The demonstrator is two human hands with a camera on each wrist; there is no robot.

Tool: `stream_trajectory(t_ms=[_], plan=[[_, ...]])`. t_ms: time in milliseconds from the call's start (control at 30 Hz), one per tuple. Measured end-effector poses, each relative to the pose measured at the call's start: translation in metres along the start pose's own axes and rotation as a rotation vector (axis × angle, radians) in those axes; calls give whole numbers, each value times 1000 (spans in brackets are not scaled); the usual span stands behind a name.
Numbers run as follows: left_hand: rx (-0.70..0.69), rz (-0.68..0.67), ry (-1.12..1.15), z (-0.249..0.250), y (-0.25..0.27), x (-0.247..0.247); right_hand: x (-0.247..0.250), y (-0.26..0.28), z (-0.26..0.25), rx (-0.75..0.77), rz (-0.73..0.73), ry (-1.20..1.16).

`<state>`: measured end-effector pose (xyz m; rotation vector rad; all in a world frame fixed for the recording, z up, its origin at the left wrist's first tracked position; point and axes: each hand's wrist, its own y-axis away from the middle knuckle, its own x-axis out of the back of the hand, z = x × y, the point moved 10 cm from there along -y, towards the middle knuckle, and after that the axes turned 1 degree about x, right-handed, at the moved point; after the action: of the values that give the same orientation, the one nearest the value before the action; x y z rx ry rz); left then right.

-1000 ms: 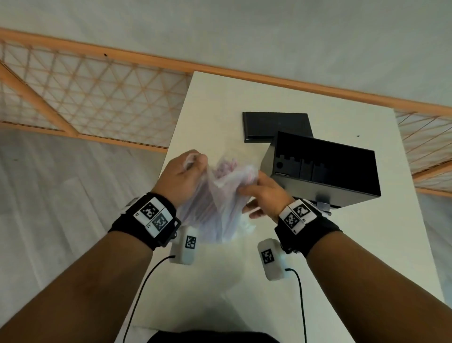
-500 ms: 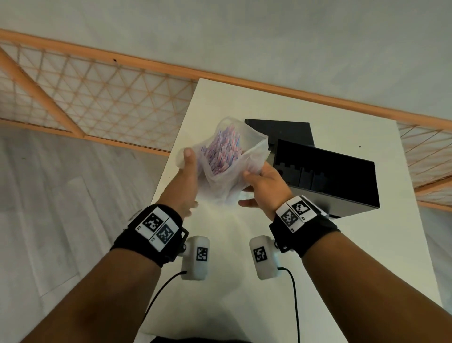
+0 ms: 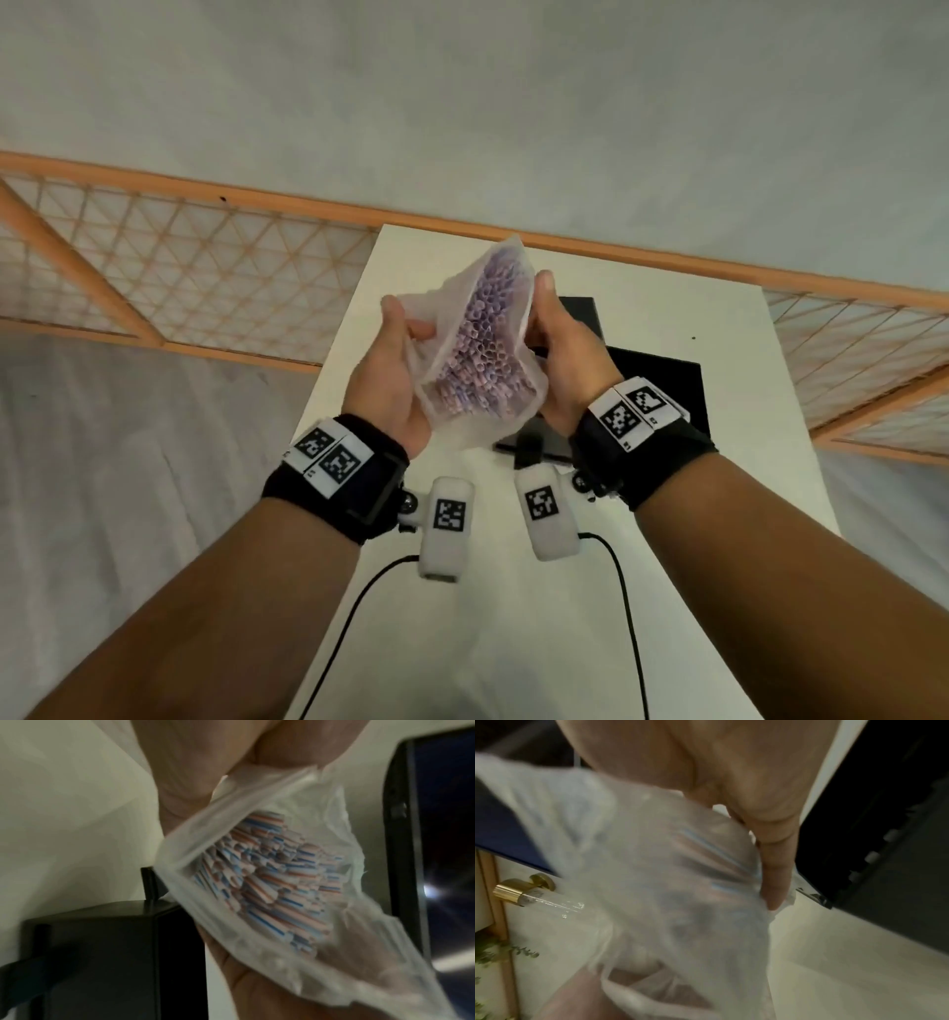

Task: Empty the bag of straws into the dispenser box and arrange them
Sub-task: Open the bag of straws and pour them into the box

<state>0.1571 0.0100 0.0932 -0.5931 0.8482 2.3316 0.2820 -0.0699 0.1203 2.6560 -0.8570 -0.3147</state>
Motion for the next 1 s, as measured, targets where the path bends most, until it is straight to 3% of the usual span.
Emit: stream_trajectory(t_ms=[100,233,300,333,400,467,600,667,800,1000], plan=[[-66,-85,-124,5,-10,-41,26,-12,-22,-21,94,261],[-131,-92,-182,6,-26,-65,38,-20,-31,-142,-50,5],[-137,-32,-218,2,-34,-65,50,-20,-33,-170,-49,-4],[-121,-81,-216,-2,-34,-73,55,-19,-35,-160,-29,26],[-86,-185,-190,-12,-35,-88,63,-9,-45,-110,37,128],[-74,-191,-199,-15,-35,-95,70,0,-58,2,109,242],[-132,-42,-110,-16,-49,-87,84,1,-65,158,192,328],[-73,7,-3,-22,-57,-82,89,-2,-65,202,202,321],[88,-238,44,-35,-58,-109,89,-4,-60,216,108,233],[166,-341,-19,-38,-59,-120,88,-3,-62,192,47,178]])
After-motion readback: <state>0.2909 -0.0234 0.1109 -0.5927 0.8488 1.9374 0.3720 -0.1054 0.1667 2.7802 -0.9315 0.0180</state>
